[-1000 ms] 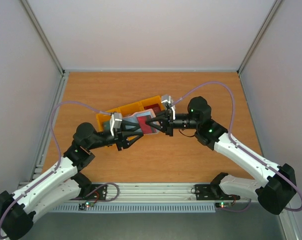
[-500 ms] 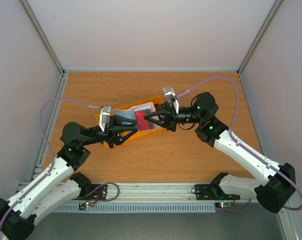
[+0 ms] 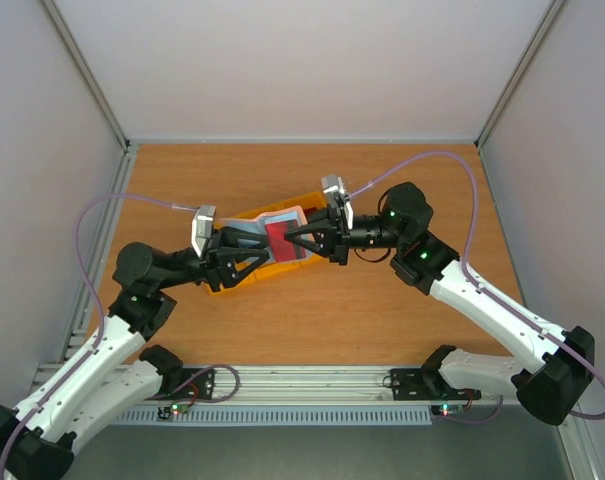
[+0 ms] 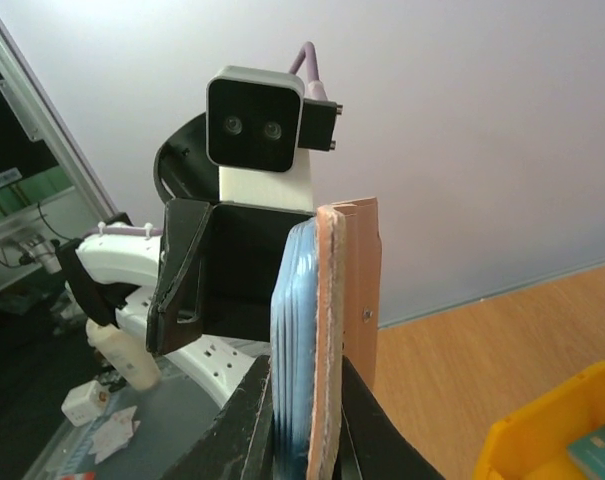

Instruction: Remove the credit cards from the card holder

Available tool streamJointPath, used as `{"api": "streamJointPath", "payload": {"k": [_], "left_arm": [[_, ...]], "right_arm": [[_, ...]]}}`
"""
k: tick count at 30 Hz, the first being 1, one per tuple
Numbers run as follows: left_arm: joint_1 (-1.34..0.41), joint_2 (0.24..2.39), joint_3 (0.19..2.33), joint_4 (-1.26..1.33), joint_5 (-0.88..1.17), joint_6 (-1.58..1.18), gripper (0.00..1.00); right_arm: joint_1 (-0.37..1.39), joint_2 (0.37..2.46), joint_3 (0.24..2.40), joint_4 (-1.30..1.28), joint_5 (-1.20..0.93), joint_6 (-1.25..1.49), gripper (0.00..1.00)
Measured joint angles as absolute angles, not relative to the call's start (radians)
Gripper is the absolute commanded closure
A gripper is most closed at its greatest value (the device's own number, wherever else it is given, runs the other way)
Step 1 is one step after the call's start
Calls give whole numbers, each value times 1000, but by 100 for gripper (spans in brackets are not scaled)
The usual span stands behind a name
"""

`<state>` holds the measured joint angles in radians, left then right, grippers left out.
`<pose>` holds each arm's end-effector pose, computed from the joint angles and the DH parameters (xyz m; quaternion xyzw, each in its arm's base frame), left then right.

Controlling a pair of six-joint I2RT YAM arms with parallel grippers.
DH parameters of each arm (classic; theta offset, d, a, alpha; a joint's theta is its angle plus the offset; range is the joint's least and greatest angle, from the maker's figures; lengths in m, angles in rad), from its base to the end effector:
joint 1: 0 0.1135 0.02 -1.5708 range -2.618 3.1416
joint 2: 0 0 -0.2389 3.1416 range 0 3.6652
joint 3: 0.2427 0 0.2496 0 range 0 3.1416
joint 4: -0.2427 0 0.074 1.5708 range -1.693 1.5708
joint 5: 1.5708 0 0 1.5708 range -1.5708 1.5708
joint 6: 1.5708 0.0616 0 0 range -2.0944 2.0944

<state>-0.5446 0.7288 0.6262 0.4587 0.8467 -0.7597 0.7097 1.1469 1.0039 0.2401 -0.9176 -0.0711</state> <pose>0.1442 -0.1413 0.3475 0.2796 0.5535 -0.6407 0.4527 0.1813 0.2202 0.3669 -0.5326 0.4323 0.4910 0.5370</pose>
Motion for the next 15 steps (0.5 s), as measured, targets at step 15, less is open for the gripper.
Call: {"api": "streamJointPath", "payload": {"k": [15], "left_arm": [[-531, 704, 675, 485, 901, -708, 45]], "right_arm": [[761, 1139, 1101, 73, -865, -193, 97]]}}
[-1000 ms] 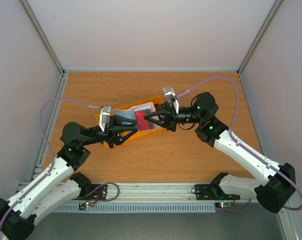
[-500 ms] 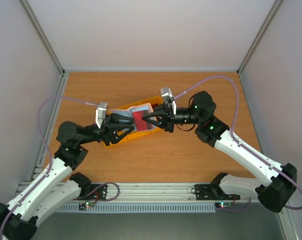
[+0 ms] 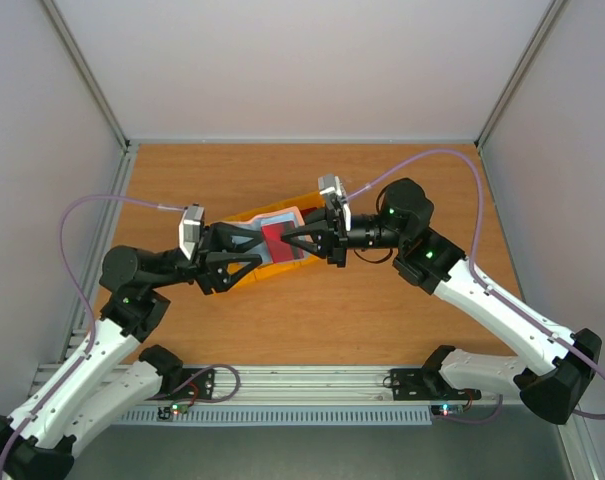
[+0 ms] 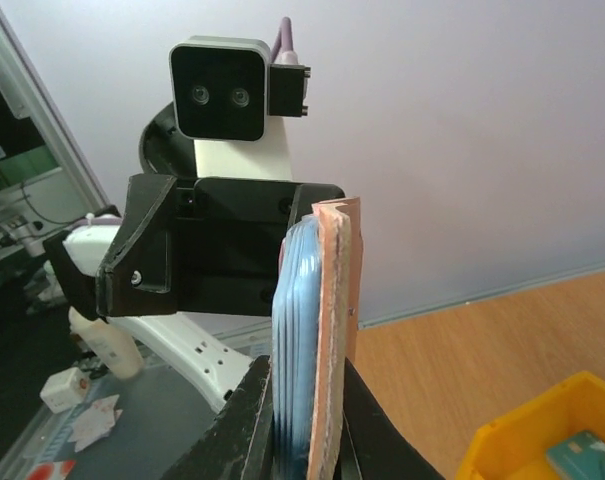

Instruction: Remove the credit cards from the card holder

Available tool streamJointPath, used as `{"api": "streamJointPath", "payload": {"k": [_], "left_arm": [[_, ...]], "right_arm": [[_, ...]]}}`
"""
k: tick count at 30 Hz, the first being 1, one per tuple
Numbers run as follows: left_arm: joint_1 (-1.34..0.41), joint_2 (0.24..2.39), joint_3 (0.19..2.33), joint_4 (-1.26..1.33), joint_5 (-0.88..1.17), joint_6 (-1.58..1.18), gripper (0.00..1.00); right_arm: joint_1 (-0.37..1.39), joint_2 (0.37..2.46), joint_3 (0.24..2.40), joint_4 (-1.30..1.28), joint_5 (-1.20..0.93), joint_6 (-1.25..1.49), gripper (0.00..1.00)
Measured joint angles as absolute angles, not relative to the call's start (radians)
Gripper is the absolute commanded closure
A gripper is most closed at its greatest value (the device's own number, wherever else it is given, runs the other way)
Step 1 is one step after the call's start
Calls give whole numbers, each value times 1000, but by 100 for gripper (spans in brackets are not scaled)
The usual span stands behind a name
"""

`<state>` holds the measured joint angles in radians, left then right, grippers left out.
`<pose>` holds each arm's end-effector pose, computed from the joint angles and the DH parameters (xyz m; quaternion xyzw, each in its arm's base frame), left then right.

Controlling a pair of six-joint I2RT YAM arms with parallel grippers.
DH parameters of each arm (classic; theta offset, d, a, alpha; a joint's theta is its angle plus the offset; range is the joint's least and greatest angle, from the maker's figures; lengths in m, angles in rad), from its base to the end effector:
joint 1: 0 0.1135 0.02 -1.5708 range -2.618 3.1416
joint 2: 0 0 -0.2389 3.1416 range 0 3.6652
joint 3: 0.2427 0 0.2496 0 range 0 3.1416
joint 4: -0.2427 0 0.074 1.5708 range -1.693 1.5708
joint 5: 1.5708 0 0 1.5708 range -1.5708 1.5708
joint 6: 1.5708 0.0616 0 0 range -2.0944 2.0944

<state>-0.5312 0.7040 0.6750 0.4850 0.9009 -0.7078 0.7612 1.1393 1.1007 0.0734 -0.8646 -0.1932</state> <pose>0.1330 -0.1341 0.3705 0.3260 0.5069 -0.6311 0.4883 0.1692 0.2260 0.3851 -0.5574 0.4219 0.4624 0.5454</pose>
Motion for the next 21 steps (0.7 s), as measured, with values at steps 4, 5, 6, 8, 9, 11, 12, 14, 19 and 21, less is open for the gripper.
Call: {"api": "streamJointPath", "payload": {"k": [4, 5, 6, 8, 9, 11, 12, 14, 19, 21], "left_arm": [[-532, 706, 675, 429, 861, -671, 53], [-533, 706, 675, 408, 849, -654, 54], [-534, 706, 674, 392, 842, -641, 55], [-540, 706, 671, 355, 822, -592, 55], [-542, 706, 668, 342, 815, -570, 55], [-547, 706, 659, 327, 805, -537, 55], [-550, 706, 654, 320, 803, -520, 55], [-553, 706, 641, 307, 801, -479, 55], [-565, 701, 607, 266, 772, -406, 51], [-572, 700, 593, 227, 757, -381, 51]], "right_arm": [[761, 1139, 1105, 38, -829, -211, 97], [762, 1139, 1105, 28, -820, -214, 97], [762, 1139, 1105, 17, -810, -216, 96], [762, 1138, 1104, -3, -797, -220, 96], [762, 1137, 1102, -13, -791, -222, 95], [761, 1136, 1097, -29, -784, -225, 95], [761, 1136, 1095, -39, -782, -226, 95], [759, 1136, 1095, -62, -781, -230, 95], [756, 1135, 1075, -106, -768, -245, 95], [756, 1135, 1066, -114, -759, -246, 95]]}}
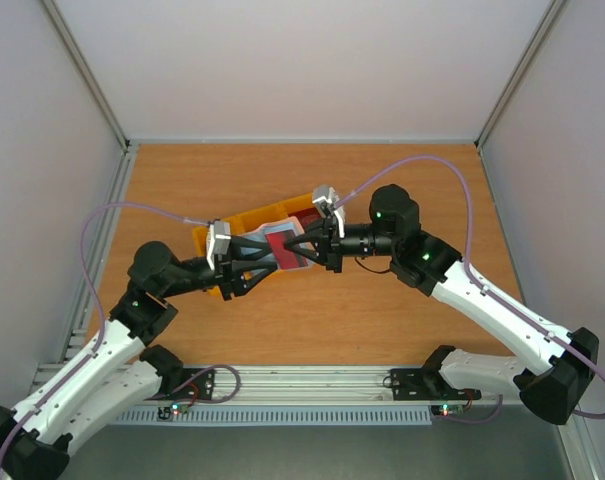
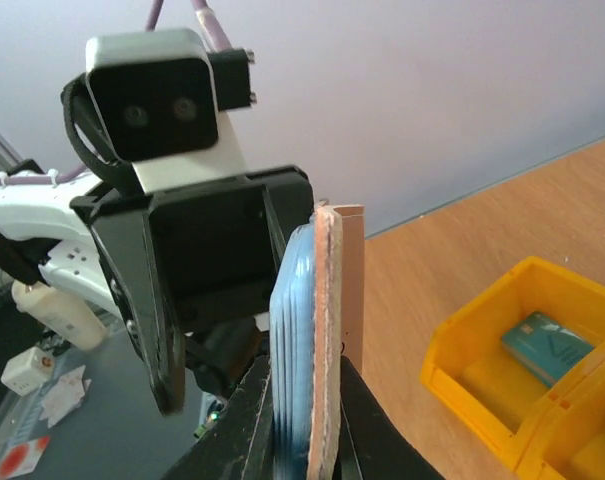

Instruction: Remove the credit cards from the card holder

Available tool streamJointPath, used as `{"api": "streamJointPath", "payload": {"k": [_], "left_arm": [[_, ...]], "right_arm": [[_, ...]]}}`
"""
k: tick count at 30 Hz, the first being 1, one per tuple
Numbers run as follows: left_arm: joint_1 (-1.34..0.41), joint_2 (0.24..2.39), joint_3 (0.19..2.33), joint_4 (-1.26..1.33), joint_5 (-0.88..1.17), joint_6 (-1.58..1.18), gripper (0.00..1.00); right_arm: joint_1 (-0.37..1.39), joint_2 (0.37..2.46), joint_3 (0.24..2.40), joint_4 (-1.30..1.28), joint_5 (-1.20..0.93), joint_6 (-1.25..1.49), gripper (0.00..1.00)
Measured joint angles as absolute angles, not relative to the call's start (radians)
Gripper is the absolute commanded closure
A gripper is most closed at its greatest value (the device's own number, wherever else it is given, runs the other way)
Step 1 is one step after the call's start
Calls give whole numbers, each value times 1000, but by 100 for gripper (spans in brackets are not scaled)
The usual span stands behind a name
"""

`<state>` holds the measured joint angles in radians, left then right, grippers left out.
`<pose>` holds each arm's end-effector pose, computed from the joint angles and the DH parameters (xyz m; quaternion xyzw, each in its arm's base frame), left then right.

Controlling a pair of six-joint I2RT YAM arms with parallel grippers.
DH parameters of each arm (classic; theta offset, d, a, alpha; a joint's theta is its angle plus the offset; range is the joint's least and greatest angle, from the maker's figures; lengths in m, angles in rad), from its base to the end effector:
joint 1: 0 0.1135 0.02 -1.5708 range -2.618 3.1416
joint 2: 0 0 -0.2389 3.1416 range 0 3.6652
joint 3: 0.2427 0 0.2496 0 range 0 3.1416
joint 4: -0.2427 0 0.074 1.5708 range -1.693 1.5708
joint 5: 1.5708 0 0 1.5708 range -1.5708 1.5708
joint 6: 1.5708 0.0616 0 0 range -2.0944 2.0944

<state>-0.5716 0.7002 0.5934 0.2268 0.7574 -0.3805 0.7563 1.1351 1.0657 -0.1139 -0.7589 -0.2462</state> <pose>0.1474 -0.1452 0.3155 0.3342 0.5872 -0.5366 0.5055 0.1758 0.2242 0.3515 -0.5509 0.5125 0.4254 0.5029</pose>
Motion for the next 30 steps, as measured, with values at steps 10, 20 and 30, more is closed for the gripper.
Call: {"api": "streamJointPath", "payload": {"k": [10, 20, 30], "left_arm": [[-595, 716, 572, 181, 811, -299, 53], [-595, 730, 566, 288, 817, -350, 75], [-599, 716, 566, 287, 782, -397, 100]], "right_arm": [[760, 1118, 1029, -97, -766, -256, 94], [756, 1131, 1029, -8, -830, -237, 91], [763, 1141, 1031, 28, -847, -249, 72]]}}
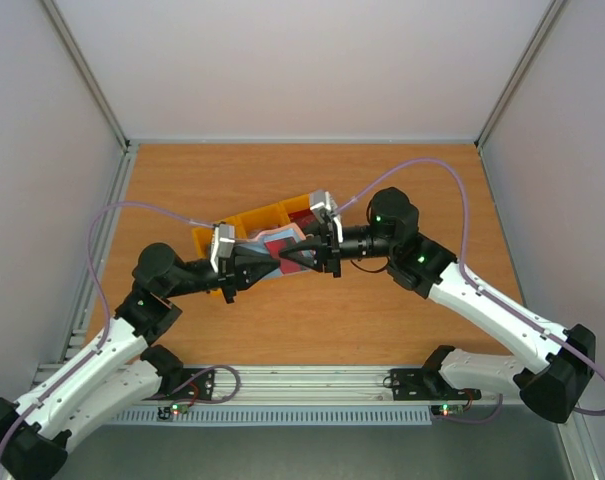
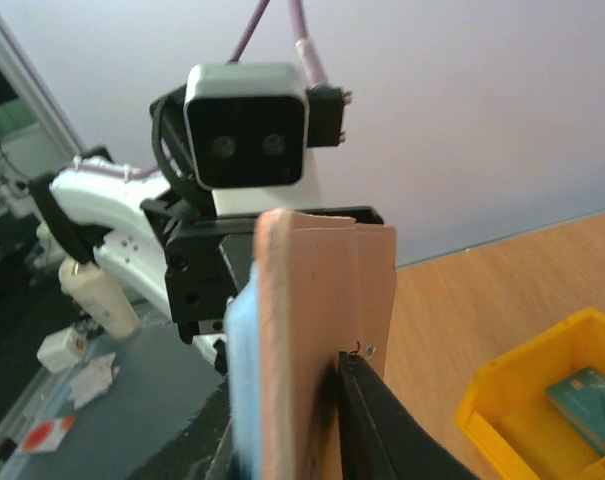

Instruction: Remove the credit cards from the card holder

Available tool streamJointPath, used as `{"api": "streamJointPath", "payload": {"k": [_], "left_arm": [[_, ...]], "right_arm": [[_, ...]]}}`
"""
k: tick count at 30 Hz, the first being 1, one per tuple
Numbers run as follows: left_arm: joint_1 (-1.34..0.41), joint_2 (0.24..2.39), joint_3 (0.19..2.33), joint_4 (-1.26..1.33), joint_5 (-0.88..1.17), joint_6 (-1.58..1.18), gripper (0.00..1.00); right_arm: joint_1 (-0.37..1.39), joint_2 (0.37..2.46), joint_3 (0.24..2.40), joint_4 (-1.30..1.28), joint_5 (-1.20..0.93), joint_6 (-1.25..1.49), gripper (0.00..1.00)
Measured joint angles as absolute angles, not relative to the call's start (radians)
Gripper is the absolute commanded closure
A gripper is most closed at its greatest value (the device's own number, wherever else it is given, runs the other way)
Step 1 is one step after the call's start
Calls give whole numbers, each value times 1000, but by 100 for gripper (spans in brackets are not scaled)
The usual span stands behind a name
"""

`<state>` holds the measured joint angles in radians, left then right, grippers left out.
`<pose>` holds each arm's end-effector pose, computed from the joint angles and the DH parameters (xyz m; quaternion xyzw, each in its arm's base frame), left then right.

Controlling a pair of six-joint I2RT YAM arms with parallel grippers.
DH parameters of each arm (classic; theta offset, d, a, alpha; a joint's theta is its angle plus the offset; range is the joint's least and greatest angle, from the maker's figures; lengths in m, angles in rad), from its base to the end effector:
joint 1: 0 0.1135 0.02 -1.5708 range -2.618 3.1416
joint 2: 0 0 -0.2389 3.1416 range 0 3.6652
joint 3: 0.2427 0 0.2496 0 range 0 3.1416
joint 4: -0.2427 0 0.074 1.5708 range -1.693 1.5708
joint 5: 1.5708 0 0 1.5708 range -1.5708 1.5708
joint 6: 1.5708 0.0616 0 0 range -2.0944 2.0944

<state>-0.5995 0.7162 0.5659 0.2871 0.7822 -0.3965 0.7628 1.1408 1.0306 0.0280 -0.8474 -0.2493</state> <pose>0.1447 -0.1515 0.3094 0.3474 0.5753 -0.5529 0.4926 0.1721 0.2284 0.3542 -0.5686 0.4515 0.4493 0.5205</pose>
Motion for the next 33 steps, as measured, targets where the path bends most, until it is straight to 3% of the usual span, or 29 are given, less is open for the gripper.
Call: {"api": "streamJointPath", "payload": {"k": [3, 11, 16, 22, 27, 29, 31, 33], "left_arm": [[-614, 713, 566, 287, 792, -397, 100], [-617, 711, 566, 288, 805, -396, 100], [-617, 711, 566, 274, 810, -385, 100], [-618, 712, 566, 260, 833, -367, 100], [-616, 711, 566, 242, 846, -350, 98], [-613, 709, 566, 239, 861, -337, 84], [-611, 708, 565, 252, 880, -327, 84], [-606, 710, 556, 285, 907, -325, 91]], "right_arm": [[776, 1138, 1028, -18, -849, -272, 63], [737, 1063, 1024, -219, -860, -327, 60], [725, 1007, 1027, -315, -856, -371, 72], [723, 1015, 1057, -402, -847, -412, 98], [721, 1023, 1064, -419, -849, -426, 99], [718, 1023, 1064, -420, -852, -428, 99], [717, 1024, 1064, -419, -867, -428, 99], [711, 1030, 1068, -419, -883, -428, 99]]}}
